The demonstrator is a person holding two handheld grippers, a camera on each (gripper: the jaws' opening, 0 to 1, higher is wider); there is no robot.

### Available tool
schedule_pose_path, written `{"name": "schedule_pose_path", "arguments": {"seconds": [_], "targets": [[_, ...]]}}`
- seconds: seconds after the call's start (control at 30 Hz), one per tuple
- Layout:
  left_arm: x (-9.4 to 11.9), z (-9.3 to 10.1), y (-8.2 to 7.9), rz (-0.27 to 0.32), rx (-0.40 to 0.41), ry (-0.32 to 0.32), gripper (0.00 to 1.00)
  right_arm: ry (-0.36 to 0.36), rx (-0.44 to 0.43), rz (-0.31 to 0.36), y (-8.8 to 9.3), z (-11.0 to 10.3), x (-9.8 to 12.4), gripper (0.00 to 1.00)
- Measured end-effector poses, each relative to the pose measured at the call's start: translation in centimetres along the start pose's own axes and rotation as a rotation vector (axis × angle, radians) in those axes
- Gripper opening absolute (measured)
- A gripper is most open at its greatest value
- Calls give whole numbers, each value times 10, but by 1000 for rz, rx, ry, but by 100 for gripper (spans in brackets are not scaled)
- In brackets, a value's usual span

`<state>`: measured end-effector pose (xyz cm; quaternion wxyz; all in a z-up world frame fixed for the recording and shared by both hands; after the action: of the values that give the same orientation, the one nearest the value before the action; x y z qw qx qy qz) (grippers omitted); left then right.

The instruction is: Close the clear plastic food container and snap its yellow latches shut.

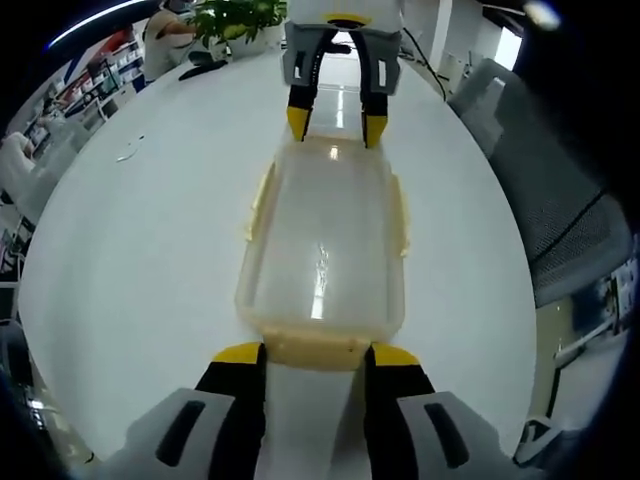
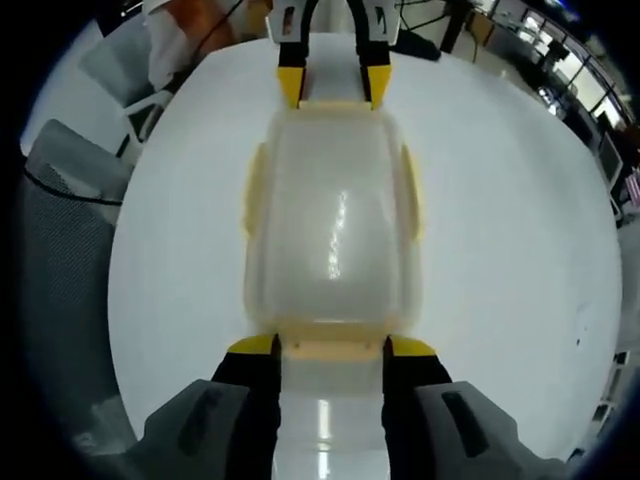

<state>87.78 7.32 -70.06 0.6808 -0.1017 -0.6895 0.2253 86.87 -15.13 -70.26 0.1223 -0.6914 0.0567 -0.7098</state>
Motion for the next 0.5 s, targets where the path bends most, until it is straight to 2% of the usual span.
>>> {"name": "schedule_pose_path", "arguments": {"seconds": [0.5], "targets": [[5, -1, -1, -23, -27, -6, 32, -3, 2, 11, -1, -4, 8, 34]]}}
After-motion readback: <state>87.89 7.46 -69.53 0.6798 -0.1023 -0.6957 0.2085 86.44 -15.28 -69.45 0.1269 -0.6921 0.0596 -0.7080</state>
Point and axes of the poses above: the point that each gripper's makers call its tool centre point, and the gripper's own axes: x roughly backward along the fingers, z roughly to its right, y roughly out of its underside, the point moved 9 cm from there along x, roughly backward along the fingers, and after that the axes turned 7 degrees about x, right-handed, at the moved point
